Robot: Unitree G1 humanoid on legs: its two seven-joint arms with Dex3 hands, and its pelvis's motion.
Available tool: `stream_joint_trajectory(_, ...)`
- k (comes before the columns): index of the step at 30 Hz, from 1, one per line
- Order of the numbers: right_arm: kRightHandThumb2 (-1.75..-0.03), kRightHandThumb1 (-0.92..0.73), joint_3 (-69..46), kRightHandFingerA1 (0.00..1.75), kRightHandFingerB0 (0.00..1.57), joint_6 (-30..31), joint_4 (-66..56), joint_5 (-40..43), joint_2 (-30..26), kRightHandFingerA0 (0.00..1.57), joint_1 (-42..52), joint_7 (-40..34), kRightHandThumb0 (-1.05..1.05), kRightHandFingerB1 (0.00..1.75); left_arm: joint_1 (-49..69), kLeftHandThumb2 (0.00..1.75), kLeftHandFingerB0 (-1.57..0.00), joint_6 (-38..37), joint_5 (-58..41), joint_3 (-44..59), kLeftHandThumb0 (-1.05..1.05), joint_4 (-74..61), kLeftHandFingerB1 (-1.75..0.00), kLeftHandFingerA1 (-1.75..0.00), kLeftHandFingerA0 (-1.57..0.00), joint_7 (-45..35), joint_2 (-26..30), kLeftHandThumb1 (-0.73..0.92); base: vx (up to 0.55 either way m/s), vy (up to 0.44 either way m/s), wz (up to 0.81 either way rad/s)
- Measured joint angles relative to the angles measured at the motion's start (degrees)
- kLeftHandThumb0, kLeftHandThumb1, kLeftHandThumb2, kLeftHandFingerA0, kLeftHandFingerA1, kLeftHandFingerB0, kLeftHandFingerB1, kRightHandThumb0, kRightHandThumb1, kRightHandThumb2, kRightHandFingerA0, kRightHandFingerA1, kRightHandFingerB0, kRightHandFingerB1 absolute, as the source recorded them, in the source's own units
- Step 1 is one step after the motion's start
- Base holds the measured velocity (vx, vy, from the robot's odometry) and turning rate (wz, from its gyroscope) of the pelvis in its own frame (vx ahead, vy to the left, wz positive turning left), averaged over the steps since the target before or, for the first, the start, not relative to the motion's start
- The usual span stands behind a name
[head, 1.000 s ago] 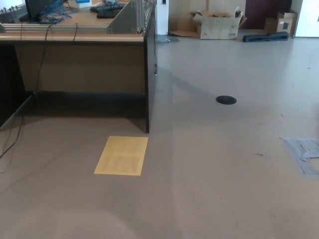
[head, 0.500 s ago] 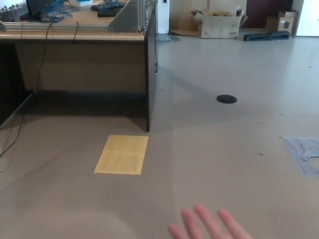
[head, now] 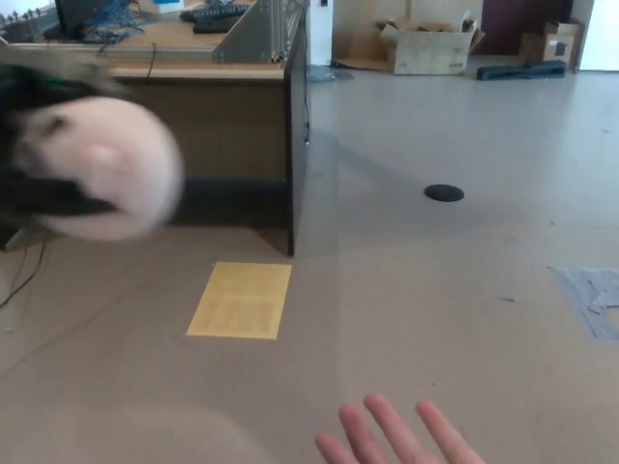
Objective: The robot extends its left hand to pick up an emotional support dumpling from the palm of a person and brings its hand down by its side. Then it extends its arm again to hand the dumpling back to the person.
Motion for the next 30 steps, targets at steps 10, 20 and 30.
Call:
stream_joint_trajectory(10,-0.58,-0.61,0.3,0.54,0.70,0.1,0.0,-0.1,-0.3,0.82,-2.3,0.0,-0.29,0.49,-19.7,0.59,-1.04,3.1,6.8,-21.7,-0.20,-6.2,-0.74,-0.50,-0.91,-4.2,-10.9,0.62,0.00,0.000,0.00)
stream_joint_trajectory(20,-0.84,-0.48,0.5,0.78,0.67,0.3,0.1,-0.2,-0.6,0.85,-2.6,0.0,-0.38,0.64,-20.0,0.77,-1.02,8.2,9.4,-26.4,-0.13,-13.6,-0.76,-1.24,-0.95,-6.0,-16.0,0.59,0.00,0.000,0.00)
stream_joint_trajectory(30,-0.60,-0.65,-0.7,0.47,0.55,0.7,1.7,0.7,0.4,0.55,-5.2,1.4,-0.51,0.39,-16.5,0.72,-1.04,11.5,10.1,-28.2,-0.04,-18.7,-0.80,-0.97,-0.98,-6.6,-18.2,0.62,0.00,0.000,0.00)
